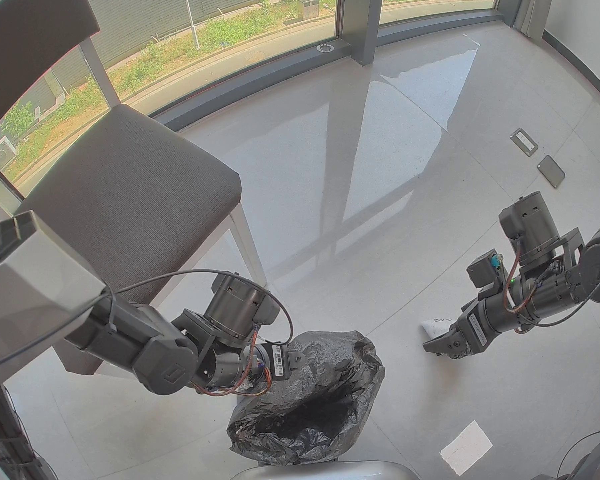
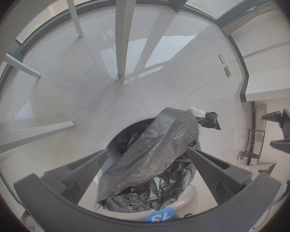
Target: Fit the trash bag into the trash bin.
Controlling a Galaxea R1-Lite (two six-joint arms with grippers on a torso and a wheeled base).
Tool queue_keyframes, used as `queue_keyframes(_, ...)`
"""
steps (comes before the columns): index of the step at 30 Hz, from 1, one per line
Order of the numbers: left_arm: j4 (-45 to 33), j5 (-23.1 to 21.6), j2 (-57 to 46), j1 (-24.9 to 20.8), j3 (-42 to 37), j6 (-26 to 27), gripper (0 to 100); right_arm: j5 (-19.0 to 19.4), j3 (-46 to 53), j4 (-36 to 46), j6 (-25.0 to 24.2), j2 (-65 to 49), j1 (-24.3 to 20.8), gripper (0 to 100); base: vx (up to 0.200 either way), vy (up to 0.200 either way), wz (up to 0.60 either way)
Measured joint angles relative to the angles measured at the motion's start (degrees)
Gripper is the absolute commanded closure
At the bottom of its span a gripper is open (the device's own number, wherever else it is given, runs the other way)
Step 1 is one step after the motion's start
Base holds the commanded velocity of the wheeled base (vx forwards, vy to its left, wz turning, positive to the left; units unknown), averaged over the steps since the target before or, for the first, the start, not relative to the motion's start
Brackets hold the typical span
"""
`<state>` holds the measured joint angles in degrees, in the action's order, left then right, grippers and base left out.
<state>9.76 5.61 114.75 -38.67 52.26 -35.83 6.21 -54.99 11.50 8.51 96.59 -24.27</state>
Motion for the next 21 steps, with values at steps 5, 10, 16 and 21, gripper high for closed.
queue_keyframes(5,1.73,-2.27,3.36,1.74,0.46,1.67,0,0.0,0.34,-0.09,0.02,-1.3,0.52,0,0.0,0.0,0.0)
queue_keyframes(10,4.9,-5.01,6.25,3.52,1.1,1.84,0,0.0,0.23,-0.15,-0.13,-1.83,0.79,0,0.0,0.0,0.0)
queue_keyframes(16,7.63,-6.16,8.4,3.73,1.32,3.12,0,0.0,0.01,-0.23,-0.24,-2.02,1.1,0,0.0,0.0,0.0)
queue_keyframes(21,7.69,-6.36,9.2,2.89,1.34,3.25,0,0.0,-0.11,-0.26,-0.26,-2.01,1.27,0,0.0,0.0,0.0)
